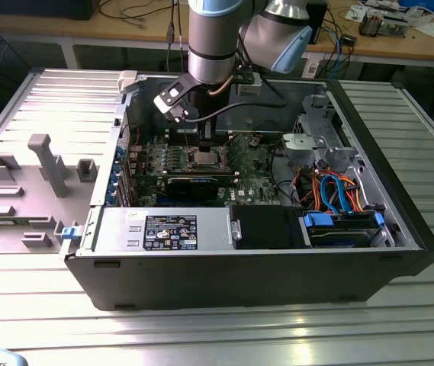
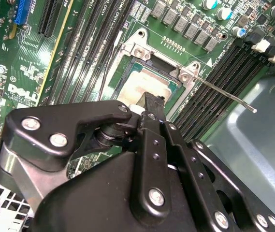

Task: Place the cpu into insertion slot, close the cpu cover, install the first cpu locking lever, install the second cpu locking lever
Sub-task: 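Close the cpu cover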

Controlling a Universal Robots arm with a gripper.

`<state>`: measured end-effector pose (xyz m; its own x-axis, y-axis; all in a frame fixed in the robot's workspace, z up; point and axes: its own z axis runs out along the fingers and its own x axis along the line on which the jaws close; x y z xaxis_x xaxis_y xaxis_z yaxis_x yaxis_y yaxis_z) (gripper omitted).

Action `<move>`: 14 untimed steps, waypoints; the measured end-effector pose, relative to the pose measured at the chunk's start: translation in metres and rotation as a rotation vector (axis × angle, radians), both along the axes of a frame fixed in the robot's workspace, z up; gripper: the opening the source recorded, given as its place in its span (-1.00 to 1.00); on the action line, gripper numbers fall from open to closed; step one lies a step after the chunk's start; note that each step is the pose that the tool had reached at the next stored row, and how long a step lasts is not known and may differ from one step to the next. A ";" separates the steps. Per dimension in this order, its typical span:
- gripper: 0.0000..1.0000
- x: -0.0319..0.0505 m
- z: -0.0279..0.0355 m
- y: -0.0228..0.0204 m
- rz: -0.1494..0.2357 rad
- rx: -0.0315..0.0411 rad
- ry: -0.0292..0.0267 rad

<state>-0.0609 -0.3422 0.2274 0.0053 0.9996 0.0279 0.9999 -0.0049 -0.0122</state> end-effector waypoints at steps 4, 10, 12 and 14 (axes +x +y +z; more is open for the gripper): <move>-0.79 0.0000 0.0032 0.0000 0.000 0.0000 0.0000; -0.79 -0.0001 0.0086 0.0000 0.000 0.0007 0.0000; -0.79 -0.0001 0.0123 0.0000 0.000 0.0007 0.0000; -0.79 -0.0001 0.0167 0.0000 0.000 0.0007 0.0000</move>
